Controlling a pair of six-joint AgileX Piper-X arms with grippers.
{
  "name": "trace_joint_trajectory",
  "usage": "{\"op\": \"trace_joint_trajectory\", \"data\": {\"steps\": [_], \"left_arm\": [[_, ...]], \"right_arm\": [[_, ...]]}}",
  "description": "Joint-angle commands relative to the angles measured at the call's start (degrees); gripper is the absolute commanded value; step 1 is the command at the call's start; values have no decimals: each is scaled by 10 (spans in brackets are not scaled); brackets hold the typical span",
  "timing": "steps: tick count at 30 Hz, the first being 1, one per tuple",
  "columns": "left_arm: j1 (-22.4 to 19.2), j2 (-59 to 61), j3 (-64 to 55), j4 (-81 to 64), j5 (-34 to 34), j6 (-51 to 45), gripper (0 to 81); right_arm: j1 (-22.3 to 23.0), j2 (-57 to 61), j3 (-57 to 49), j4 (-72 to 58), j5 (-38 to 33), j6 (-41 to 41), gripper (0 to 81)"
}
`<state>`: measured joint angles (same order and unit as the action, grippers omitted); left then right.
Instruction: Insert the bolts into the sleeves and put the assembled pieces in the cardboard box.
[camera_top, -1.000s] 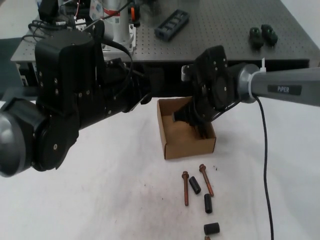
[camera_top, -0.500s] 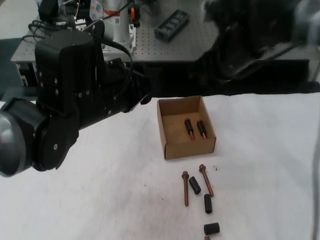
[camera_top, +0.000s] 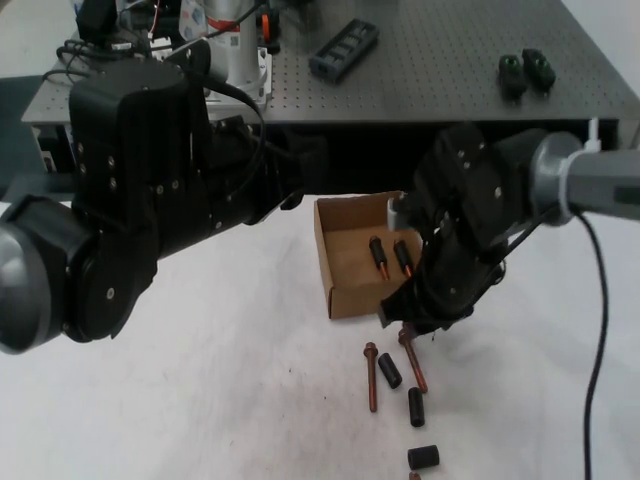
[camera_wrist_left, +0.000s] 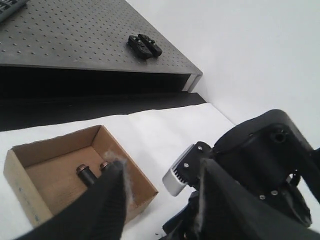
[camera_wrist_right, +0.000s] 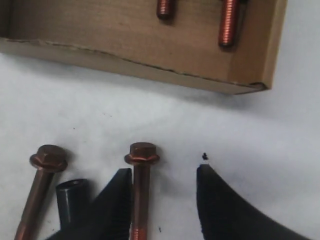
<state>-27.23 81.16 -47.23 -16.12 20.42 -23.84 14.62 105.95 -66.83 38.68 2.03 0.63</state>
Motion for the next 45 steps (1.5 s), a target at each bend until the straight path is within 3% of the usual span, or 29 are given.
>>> {"op": "trace_joint_trajectory", "data": {"steps": [1,10,12,17,21,24,28,35,39,45], "left_arm": [[0,-5,0,-2,-8,5,330],[0,-5,0,-2,-8,5,330],[0,-5,0,-2,-8,5,330],[0,-5,0,32,7,30,330],[-2,6,-3,75,55,59,330],[-16,26,-27,127,60,80,330],[-59,75,-103,266,69,198,333],[-121,212,-269,488,69,404,332],[-157,277,-340,556,63,487,321],[-202,329,-381,589,10,562,314]], "right_arm": [[2,18,-2,-10,-6,2,302],[5,40,-2,-3,-25,2,301],[7,44,-2,-3,-25,2,259],[8,46,-2,1,-25,-20,22],[0,36,-2,9,-27,-28,44],[-21,-3,8,17,-27,-29,44],[-66,-92,55,23,-31,-30,44],[-180,-274,171,49,-31,-33,44],[-234,-350,226,49,-69,-33,44],[-254,-386,267,65,-82,-28,44]]}}
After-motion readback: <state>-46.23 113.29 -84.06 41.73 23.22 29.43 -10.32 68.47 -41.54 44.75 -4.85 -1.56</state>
